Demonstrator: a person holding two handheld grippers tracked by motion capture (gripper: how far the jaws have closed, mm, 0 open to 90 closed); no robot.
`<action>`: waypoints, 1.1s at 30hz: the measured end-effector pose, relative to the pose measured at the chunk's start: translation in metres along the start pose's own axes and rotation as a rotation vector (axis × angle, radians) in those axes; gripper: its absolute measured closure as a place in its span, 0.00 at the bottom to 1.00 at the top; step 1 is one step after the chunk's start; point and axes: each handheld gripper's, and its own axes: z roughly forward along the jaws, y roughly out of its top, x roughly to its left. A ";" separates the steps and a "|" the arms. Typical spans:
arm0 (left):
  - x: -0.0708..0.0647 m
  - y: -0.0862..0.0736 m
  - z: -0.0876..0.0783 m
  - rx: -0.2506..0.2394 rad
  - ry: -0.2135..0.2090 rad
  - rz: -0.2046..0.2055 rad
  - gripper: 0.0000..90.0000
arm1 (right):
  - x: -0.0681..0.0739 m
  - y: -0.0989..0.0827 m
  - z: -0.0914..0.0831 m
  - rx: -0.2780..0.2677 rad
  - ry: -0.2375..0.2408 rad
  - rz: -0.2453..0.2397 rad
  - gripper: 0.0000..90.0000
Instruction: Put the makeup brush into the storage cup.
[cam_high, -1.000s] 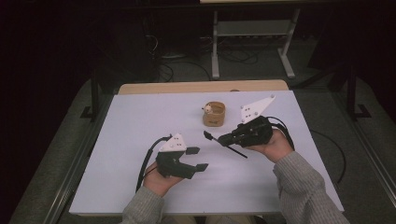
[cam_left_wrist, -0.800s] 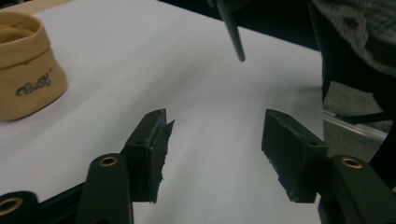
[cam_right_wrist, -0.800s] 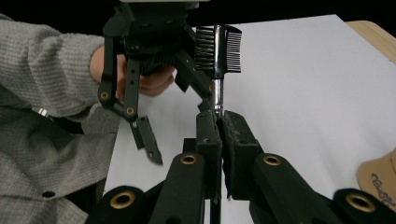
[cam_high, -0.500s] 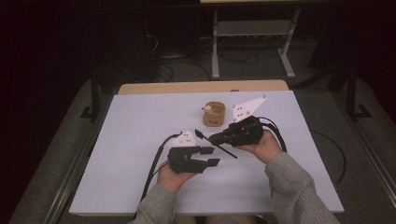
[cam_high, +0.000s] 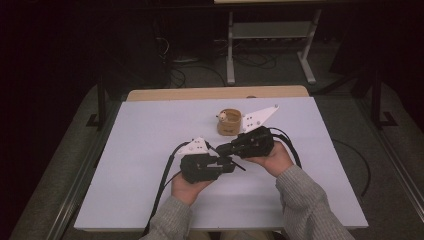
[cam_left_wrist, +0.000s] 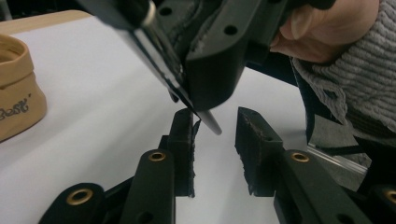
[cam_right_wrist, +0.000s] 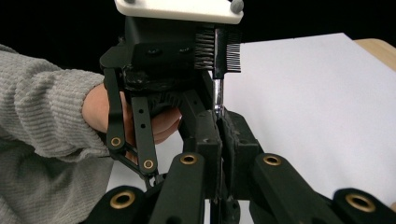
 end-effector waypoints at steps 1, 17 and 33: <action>0.000 0.000 0.000 -0.002 -0.003 -0.003 0.77 | 0.000 0.000 0.000 0.000 0.002 -0.001 0.94; 0.009 0.001 -0.003 0.005 -0.043 -0.069 0.94 | 0.005 -0.005 0.001 -0.055 -0.013 -0.040 0.94; 0.007 0.007 -0.007 0.090 0.002 -0.026 0.95 | 0.014 -0.004 0.003 -0.034 -0.080 -0.098 0.83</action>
